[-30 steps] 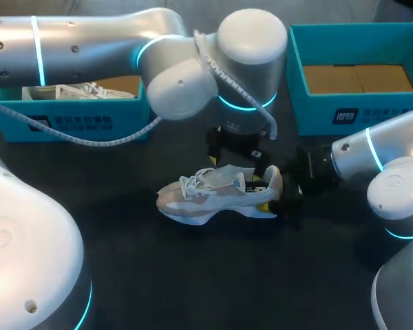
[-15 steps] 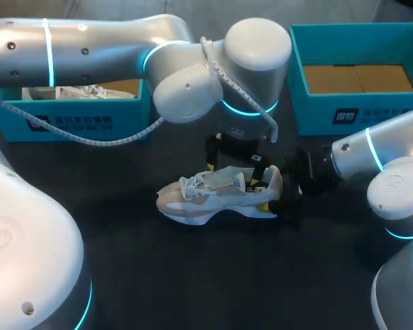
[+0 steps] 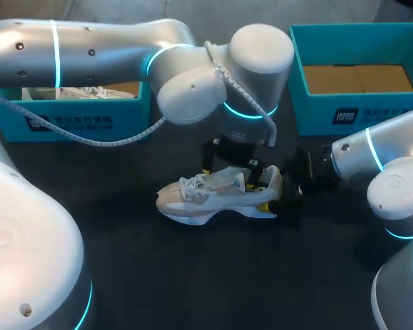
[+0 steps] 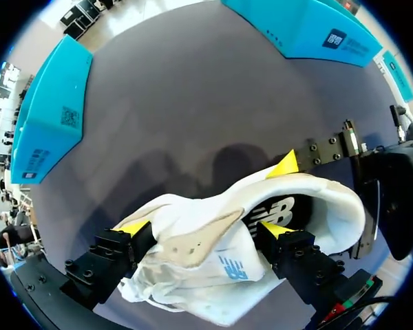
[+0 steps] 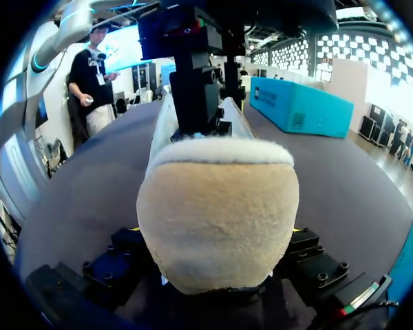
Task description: Take the shoe out of the shoebox, open the shoe tongue, remove and reinsert the insole, then place the shoe into the shoebox
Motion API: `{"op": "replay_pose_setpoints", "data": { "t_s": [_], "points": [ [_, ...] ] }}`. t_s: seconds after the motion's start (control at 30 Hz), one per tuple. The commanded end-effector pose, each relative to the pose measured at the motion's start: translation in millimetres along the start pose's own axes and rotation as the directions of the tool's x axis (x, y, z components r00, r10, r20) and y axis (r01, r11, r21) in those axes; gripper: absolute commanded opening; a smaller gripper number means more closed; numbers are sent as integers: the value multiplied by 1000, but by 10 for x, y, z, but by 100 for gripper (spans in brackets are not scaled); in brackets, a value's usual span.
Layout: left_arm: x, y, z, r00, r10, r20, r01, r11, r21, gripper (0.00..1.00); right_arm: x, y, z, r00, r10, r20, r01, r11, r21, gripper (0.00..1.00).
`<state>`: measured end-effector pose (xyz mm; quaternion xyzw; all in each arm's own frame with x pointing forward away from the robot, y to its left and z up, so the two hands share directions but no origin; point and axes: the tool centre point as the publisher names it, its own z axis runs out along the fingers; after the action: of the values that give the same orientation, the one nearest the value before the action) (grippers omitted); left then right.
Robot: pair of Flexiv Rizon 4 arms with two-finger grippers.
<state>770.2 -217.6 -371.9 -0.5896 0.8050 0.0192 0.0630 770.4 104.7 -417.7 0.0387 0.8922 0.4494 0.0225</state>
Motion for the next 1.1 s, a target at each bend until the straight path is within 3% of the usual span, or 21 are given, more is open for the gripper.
{"op": "replay_pose_setpoints", "data": {
  "t_s": [0.03,0.23,0.57,0.83,0.93,1.1],
  "points": [
    [31,-21,24,1000,0,4,0,1000,-4,100,-2,3,34,1000,1,1,-1,1000,3,0],
    [-123,30,43,998,-63,27,63,998,-18,100,-2,3,34,1000,1,1,-1,1000,3,0],
    [-360,191,-144,983,-179,31,179,984,11,99,-2,3,34,1000,1,1,-1,1000,3,0],
    [-394,284,-241,979,-203,13,203,979,20,76,-2,3,34,1000,1,1,-1,1000,3,0],
    [-413,313,-276,976,-219,-1,219,975,26,48,-2,3,34,1000,1,1,-1,1000,3,0],
    [-422,345,-360,973,-229,-22,230,972,42,39,-2,3,34,1000,1,1,-1,1000,3,0]
  ]
}}
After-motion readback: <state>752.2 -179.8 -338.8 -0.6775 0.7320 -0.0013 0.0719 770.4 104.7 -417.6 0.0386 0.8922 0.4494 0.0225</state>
